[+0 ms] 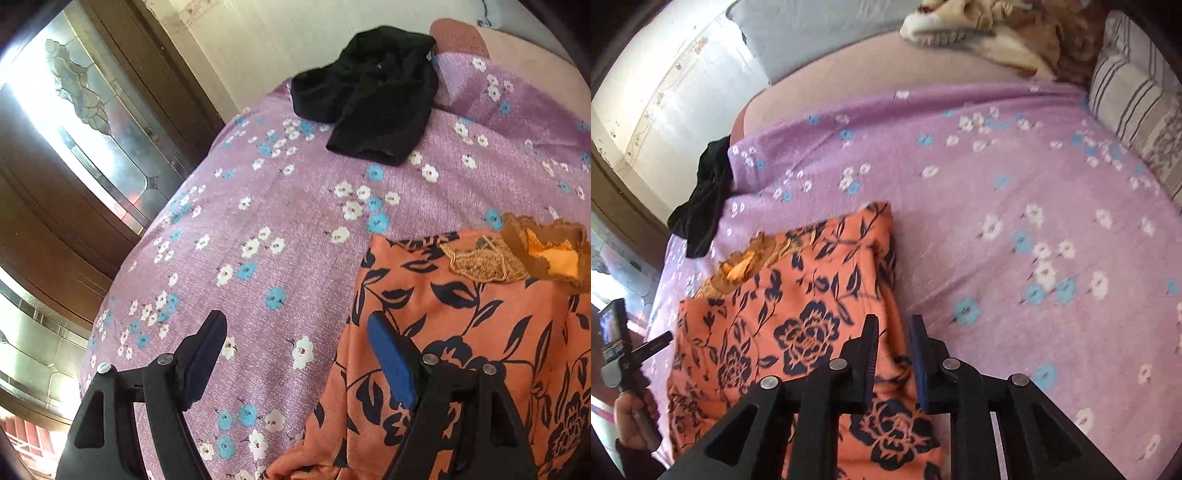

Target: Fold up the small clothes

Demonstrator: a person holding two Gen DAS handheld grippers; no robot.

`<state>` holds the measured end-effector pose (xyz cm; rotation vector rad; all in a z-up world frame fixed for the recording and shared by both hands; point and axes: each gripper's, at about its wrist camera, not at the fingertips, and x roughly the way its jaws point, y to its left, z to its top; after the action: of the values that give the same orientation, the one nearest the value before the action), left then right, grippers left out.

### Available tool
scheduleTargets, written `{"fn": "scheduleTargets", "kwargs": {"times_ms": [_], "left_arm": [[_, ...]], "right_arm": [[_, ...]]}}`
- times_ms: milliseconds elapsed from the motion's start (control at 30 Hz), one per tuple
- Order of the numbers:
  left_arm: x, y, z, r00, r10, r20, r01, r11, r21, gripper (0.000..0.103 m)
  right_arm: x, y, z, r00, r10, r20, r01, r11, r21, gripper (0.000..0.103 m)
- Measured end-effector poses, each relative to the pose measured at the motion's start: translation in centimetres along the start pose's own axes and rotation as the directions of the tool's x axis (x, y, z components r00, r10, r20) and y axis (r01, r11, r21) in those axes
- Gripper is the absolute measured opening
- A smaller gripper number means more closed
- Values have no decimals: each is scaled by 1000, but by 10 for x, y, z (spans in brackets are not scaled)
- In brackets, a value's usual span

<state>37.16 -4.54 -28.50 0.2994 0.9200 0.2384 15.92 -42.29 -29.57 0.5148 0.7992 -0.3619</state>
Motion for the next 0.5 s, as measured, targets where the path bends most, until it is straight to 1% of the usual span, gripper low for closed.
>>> {"fn": "scheduleTargets", "kwargs": {"times_ms": [67, 167, 200, 233, 300, 367, 400, 433, 467, 500], "left_arm": [[-13, 2, 2, 996, -79, 44, 80, 996, -25, 80], [-26, -12, 0, 976, -208, 60, 208, 978, 5, 80], [-28, -20, -1, 972, -229, 60, 228, 973, 26, 80], [-30, -30, -3, 970, -235, 62, 232, 971, 52, 80], [-33, -48, -8, 970, -233, 67, 225, 968, 108, 80], [-28, -64, -12, 976, -207, 66, 195, 968, 156, 80], [-22, -70, -14, 984, -169, 58, 156, 972, 173, 80], [-12, -76, -15, 993, -114, 40, 105, 977, 186, 80], [-1, -79, -17, 997, -70, 10, 67, 978, 198, 80], [9, -81, -18, 998, -52, -28, 56, 977, 206, 80]], "right_arm": [[-1, 10, 3, 998, 54, 45, -53, 998, -24, 20], [14, 36, 5, 993, 107, 46, -103, 990, -96, 20], [23, 47, 4, 992, 119, 41, -113, 987, -115, 20], [29, 54, 4, 990, 133, 37, -127, 983, -129, 20], [41, 62, 2, 989, 148, 27, -142, 979, -143, 20], [56, 60, -2, 992, 128, -9, -128, 984, -125, 20], [65, 57, -4, 993, 115, -39, -118, 987, -110, 20], [75, 54, -6, 993, 83, -78, -91, 990, -106, 20], [85, 51, -10, 993, 36, -113, -48, 993, -110, 20], [89, 47, -12, 992, 25, -128, -39, 993, -108, 19]]}}
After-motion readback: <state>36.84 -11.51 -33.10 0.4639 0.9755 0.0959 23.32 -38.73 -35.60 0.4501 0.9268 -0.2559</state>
